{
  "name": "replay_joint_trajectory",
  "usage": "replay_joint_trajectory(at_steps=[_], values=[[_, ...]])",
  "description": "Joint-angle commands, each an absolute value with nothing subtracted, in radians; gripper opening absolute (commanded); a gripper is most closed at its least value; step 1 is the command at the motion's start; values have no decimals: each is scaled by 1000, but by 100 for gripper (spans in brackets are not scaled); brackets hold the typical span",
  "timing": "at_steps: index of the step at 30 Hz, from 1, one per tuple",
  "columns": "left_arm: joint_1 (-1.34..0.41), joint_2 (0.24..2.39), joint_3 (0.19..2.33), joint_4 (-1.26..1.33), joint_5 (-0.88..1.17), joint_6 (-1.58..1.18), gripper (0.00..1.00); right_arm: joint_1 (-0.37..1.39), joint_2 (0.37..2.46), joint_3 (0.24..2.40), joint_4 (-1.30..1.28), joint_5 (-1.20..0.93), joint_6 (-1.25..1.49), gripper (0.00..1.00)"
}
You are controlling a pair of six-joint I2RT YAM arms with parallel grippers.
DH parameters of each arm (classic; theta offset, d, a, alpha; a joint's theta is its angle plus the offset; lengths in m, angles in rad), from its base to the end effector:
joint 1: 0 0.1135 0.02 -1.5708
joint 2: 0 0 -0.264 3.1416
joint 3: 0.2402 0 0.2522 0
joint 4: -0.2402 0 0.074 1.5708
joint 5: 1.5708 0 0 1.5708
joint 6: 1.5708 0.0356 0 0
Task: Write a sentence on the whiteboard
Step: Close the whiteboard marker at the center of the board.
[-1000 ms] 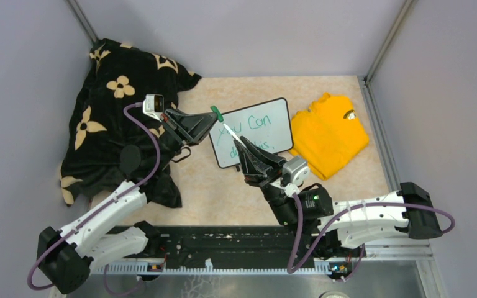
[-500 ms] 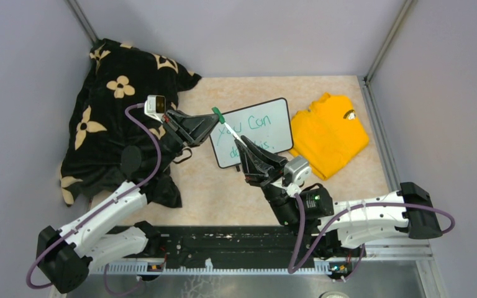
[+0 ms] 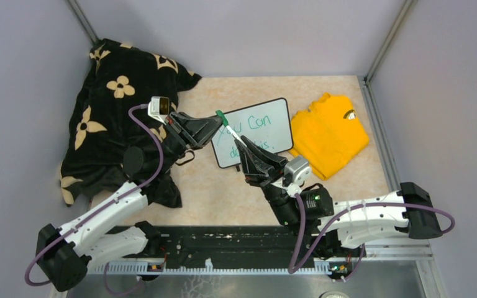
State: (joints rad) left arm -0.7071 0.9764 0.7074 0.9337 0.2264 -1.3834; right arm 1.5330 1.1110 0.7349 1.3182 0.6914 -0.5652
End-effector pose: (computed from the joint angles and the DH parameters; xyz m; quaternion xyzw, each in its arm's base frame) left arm 0.1543 -0.1424 0.3920 -0.0485 0.4440 -0.7976 0.4054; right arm 0.0307 0.2114 0.3979 -0.0916 0.4244 0.3235 0.8408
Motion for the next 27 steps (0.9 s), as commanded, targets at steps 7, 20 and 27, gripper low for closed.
replay_joint_trajectory(at_steps=[7,20,27], values=[[-747,974,702,945,196,-1356,0,1526,1133,778,1411,727,-595,0],[-787,957,703,896,101,-1325,0,1527,1217,812,1573,797,-692,0],[-792,989,715,931,140,-1337,0,1526,1230,824,1548,780,-686,0]])
